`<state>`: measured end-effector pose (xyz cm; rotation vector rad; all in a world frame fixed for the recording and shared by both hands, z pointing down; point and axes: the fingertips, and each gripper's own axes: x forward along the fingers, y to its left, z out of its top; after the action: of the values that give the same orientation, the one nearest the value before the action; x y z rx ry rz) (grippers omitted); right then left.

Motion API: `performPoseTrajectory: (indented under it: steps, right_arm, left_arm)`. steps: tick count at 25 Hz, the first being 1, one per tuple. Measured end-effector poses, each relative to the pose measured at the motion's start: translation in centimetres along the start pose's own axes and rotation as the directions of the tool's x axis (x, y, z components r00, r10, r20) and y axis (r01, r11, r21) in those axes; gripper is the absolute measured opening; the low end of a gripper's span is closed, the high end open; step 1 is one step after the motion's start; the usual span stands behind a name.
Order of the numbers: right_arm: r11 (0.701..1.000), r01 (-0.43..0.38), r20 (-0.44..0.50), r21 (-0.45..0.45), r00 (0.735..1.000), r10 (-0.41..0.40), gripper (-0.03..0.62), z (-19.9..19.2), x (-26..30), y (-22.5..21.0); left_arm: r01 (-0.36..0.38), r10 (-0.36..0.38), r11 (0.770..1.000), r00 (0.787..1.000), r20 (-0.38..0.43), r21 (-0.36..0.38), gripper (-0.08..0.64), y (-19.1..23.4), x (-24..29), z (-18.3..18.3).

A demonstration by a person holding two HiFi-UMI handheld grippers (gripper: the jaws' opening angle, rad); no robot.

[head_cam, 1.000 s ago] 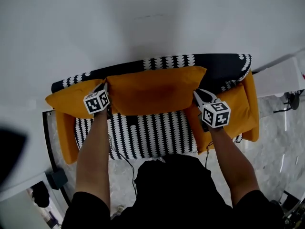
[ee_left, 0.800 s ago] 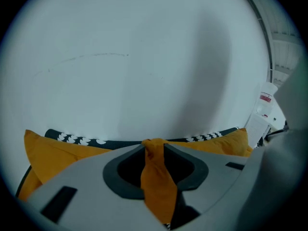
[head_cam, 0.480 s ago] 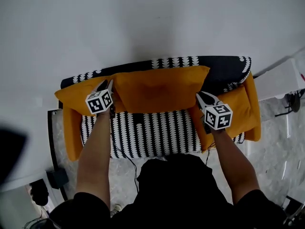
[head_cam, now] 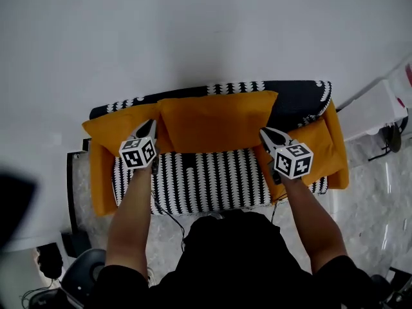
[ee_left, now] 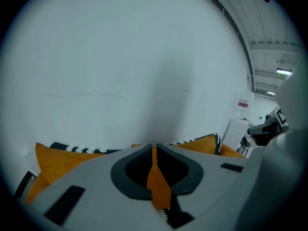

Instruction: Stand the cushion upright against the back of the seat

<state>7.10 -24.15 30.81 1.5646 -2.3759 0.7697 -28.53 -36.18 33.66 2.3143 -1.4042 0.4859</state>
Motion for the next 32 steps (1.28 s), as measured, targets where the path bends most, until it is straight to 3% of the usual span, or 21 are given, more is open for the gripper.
performPoseTrajectory:
  steps: [3,6,15,20,26,32]
  right_arm:
    - [0.995,-0.093,0.036,0.032,0.995,0.092,0.041,0.7,-1.8,3.1]
    - [0.992,-0.119,0.059,0.033,0.991,0.117,0.037,0.9,-4.1,5.6]
    - [0.994,-0.106,0.096,-0.041,0.989,0.109,0.037,0.6,-10.2,10.9]
    - [0.992,-0.061,0.117,-0.107,0.990,0.073,0.037,0.8,-12.1,12.1]
    - [0.996,-0.026,0.141,-0.090,0.989,0.039,0.038,-0.1,-14.7,12.9]
    - [0.995,0.022,0.120,-0.098,0.993,-0.010,0.038,-2.6,-17.2,11.7]
  left_arm:
    - [0.072,-0.072,0.992,0.997,-0.005,0.108,0.025,-2.4,-2.4,0.6]
    - [0.114,-0.114,0.981,0.993,-0.009,0.159,0.017,-4.7,-5.1,0.6]
    - [0.225,-0.226,0.974,0.972,0.058,0.025,0.017,-12.1,-14.9,-1.6]
    - [0.224,-0.225,0.974,0.971,0.075,0.023,0.017,-14.5,-18.7,-1.9]
    - [0.249,-0.250,0.968,0.963,0.103,0.023,0.017,-17.1,-21.4,-2.8]
    - [0.275,-0.277,0.961,0.958,0.077,0.032,0.017,-20.0,-22.6,-5.1]
